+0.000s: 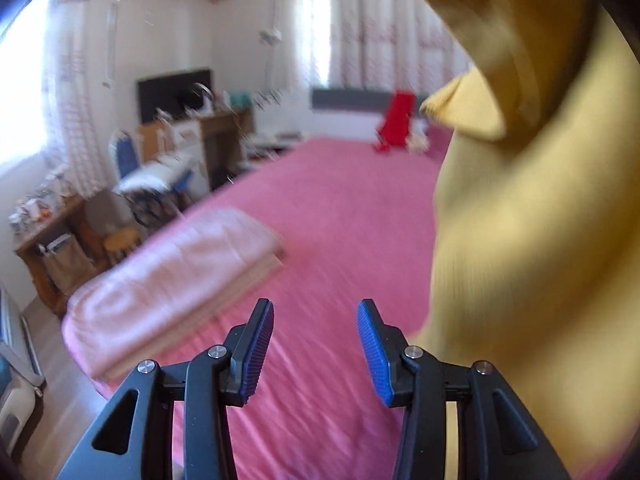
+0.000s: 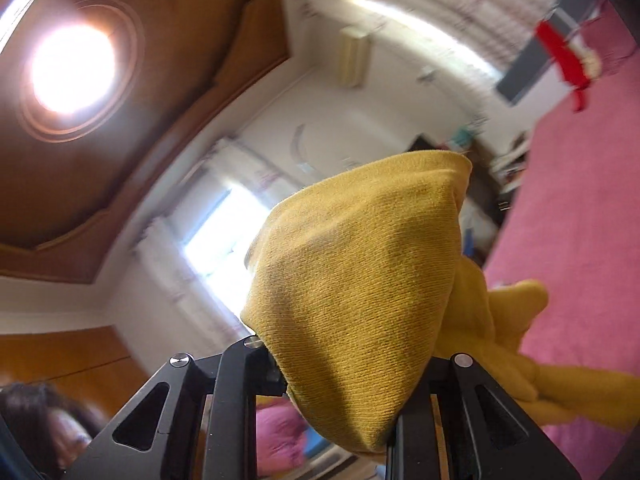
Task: Fold clothes
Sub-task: 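Carry the lifted yellow sweater with the right gripper and lay it on the bed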
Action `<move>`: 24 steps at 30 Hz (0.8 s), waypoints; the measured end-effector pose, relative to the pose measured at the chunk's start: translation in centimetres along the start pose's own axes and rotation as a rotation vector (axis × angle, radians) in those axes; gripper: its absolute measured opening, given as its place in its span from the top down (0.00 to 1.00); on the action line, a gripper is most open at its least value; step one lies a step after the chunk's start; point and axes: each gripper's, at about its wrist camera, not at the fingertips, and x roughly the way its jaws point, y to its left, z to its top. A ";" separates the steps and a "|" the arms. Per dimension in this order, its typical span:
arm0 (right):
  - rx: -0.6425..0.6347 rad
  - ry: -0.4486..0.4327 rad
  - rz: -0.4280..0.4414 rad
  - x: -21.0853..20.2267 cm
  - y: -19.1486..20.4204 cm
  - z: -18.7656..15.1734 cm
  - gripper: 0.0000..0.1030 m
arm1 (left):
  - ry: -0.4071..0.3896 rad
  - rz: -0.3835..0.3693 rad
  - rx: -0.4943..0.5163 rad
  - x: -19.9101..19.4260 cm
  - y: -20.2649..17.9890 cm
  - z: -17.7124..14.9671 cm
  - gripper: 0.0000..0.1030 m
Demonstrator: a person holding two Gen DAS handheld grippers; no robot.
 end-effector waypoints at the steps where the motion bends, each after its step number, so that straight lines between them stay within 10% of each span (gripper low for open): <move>1: 0.000 0.007 0.019 0.3 0.0 0.0 0.77 | -0.023 0.012 -0.011 -0.9 1.1 0.8 0.57; 7: 0.071 0.028 0.039 -1.2 -5.1 0.2 0.77 | -0.046 0.012 -0.035 -2.3 2.9 0.9 0.56; 19: 0.514 -0.109 -0.528 -19.0 -32.3 -14.8 0.77 | 0.309 -0.059 0.255 6.9 -7.3 -17.3 0.57; 24: 0.631 -0.223 -0.626 -27.8 -37.2 -17.2 0.77 | 0.363 -0.046 0.357 8.1 -8.7 -20.5 0.57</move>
